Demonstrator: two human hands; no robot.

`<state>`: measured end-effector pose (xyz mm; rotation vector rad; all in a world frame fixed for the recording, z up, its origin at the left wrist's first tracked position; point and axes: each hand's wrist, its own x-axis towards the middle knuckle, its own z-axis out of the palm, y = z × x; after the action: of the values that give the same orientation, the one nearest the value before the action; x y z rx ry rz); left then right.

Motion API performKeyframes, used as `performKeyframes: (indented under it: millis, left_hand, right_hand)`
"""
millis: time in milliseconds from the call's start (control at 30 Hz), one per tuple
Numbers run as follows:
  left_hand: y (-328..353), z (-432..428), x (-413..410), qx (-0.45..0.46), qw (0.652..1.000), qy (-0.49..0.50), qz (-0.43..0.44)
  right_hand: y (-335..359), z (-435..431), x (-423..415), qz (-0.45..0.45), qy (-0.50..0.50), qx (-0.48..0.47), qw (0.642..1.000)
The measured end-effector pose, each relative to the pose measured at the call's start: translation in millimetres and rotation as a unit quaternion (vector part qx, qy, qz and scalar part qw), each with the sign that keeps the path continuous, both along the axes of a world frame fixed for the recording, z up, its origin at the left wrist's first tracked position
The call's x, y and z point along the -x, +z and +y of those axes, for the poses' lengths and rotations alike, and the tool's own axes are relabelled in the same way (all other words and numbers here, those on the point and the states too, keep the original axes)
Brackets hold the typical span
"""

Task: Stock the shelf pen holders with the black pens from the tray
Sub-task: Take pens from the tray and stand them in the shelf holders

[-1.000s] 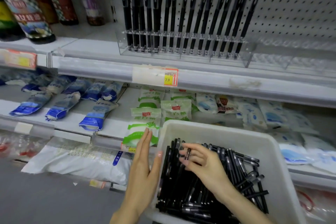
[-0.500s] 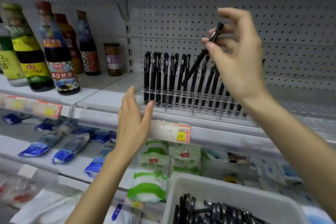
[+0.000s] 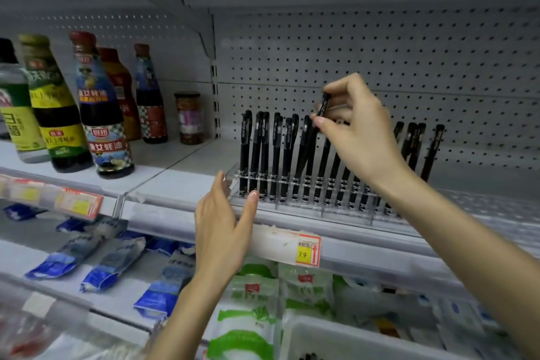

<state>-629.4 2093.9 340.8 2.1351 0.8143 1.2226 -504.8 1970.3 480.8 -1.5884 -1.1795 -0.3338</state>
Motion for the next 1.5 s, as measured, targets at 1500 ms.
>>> performKeyframes:
  millis: [1500]
  left_hand:
    - [4.1, -5.9, 1.9, 0.029, 1.000, -0.007, 0.000]
  right_hand:
    - [0.4, 15.4, -5.9, -0.122, -0.085, 0.169, 0.974]
